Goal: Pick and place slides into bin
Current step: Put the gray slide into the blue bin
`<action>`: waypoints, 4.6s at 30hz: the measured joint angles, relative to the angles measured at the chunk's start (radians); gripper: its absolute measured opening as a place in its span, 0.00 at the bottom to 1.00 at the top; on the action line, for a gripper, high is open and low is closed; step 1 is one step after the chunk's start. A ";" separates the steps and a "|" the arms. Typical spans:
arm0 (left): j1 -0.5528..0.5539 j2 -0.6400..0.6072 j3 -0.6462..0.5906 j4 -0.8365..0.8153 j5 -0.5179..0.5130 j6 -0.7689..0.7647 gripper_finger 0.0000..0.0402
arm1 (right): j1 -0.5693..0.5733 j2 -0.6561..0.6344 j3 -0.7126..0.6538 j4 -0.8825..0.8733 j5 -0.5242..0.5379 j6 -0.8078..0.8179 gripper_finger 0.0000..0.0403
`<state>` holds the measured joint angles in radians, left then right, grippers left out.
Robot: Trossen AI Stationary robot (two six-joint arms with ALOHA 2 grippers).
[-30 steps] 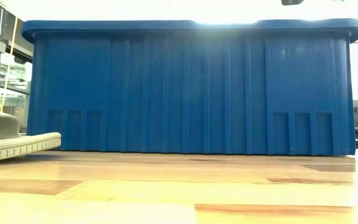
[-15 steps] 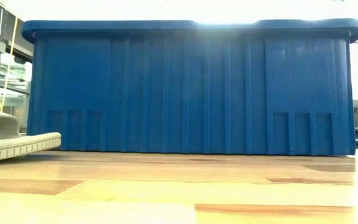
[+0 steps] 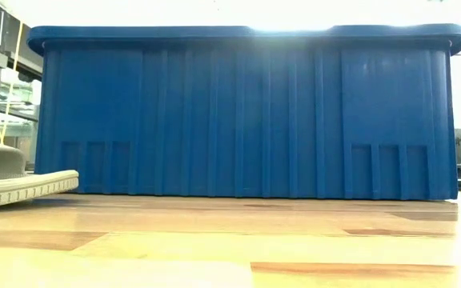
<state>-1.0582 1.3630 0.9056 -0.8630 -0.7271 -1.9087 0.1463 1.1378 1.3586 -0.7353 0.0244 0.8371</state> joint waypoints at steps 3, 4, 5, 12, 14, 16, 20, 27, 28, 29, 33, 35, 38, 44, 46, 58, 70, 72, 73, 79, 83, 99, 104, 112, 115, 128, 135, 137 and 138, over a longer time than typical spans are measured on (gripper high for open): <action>0.024 0.001 0.033 -0.137 0.173 -0.008 0.32 | 0.014 0.010 0.000 0.024 0.004 0.017 0.42; 0.026 0.001 0.034 -0.147 0.207 -0.008 0.32 | 0.019 0.011 0.000 0.033 0.000 0.018 0.42; 0.026 0.002 0.032 -0.159 0.222 -0.009 0.32 | 0.024 0.011 -0.001 0.055 -0.001 0.015 0.42; 0.025 0.046 0.017 -0.167 0.238 0.043 0.32 | 0.058 -0.013 0.002 0.203 0.047 -0.041 0.42; 0.024 0.080 0.016 -0.158 0.238 0.030 0.32 | 0.058 -0.014 0.003 0.243 0.048 -0.052 0.42; 0.021 0.108 0.016 -0.131 0.234 0.026 0.32 | 0.058 -0.014 0.003 0.258 0.052 -0.052 0.42; 0.024 0.159 0.016 -0.102 0.255 -0.011 0.32 | 0.058 -0.015 0.003 0.305 0.053 -0.056 0.42; 0.025 0.193 0.016 -0.033 0.101 -0.009 0.32 | 0.058 -0.015 0.003 0.314 0.051 -0.060 0.42; 0.025 0.200 0.016 -0.025 0.106 -0.014 0.32 | 0.058 -0.015 0.003 0.319 0.051 -0.060 0.42; 0.024 0.207 0.016 -0.017 0.112 -0.015 0.32 | 0.058 -0.015 0.003 0.320 0.051 -0.060 0.42; 0.024 0.248 0.016 -0.005 0.130 -0.013 0.32 | 0.058 -0.015 0.003 0.337 0.048 -0.060 0.42; 0.025 0.257 0.016 0.009 0.108 -0.012 0.32 | 0.058 -0.015 0.003 0.343 0.046 -0.060 0.42; 0.037 0.258 0.017 0.049 0.045 -0.026 0.32 | 0.058 -0.015 0.003 0.343 0.046 -0.060 0.42; 0.067 0.293 0.015 0.055 0.005 -0.011 0.32 | 0.057 -0.015 0.003 0.344 0.046 -0.075 0.42; 0.085 0.314 0.016 0.120 -0.025 0.006 0.32 | 0.058 -0.015 0.003 0.344 0.047 -0.079 0.42; 0.151 0.380 0.015 0.287 -0.086 0.123 0.02 | 0.053 -0.015 0.003 0.338 0.068 -0.083 0.42; 0.142 0.283 0.029 0.449 -0.085 0.296 0.00 | 0.050 -0.015 0.003 0.306 0.123 -0.124 0.42; 0.142 0.259 0.040 0.443 -0.069 0.344 0.00 | 0.050 -0.015 0.003 0.297 0.135 -0.124 0.42; 0.143 0.246 0.044 0.434 -0.066 0.361 0.00 | 0.050 -0.015 0.003 0.294 0.139 -0.123 0.42; 0.155 0.229 0.046 0.312 0.017 0.199 0.01 | 0.051 -0.013 0.003 0.292 0.141 -0.127 0.42; 0.170 0.230 0.005 0.319 0.081 0.068 0.11 | 0.051 -0.013 0.003 0.291 0.141 -0.123 0.42; 0.243 0.255 -0.002 0.335 0.020 -0.035 0.78 | 0.051 -0.013 0.003 0.293 0.122 -0.123 0.42; 0.243 0.275 -0.002 0.391 0.091 -0.048 0.78 | 0.051 -0.013 0.003 0.294 0.100 -0.128 0.42; 0.234 0.276 0.003 0.469 0.135 -0.033 0.65 | 0.051 -0.012 0.003 0.293 0.097 -0.156 0.42; 0.235 0.266 0.007 0.479 0.123 -0.025 0.61 | 0.051 -0.012 0.003 0.293 0.097 -0.182 0.42; 0.248 0.293 0.012 0.405 0.163 -0.015 0.61 | 0.051 -0.012 0.003 0.292 0.099 -0.210 0.42; 0.258 0.339 0.011 0.452 0.115 -0.008 0.62 | 0.051 -0.012 0.002 0.292 0.100 -0.210 0.42; 0.260 0.339 0.012 0.468 0.060 0.014 0.57 | 0.051 -0.012 0.002 0.291 0.100 -0.210 0.42; 0.260 0.339 0.012 0.468 0.034 0.030 0.53 | 0.051 -0.012 0.002 0.291 0.100 -0.210 0.42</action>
<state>-0.7978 1.7016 0.9173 -0.3946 -0.6931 -1.8789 0.1971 1.1259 1.3609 -0.4446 0.1246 0.6273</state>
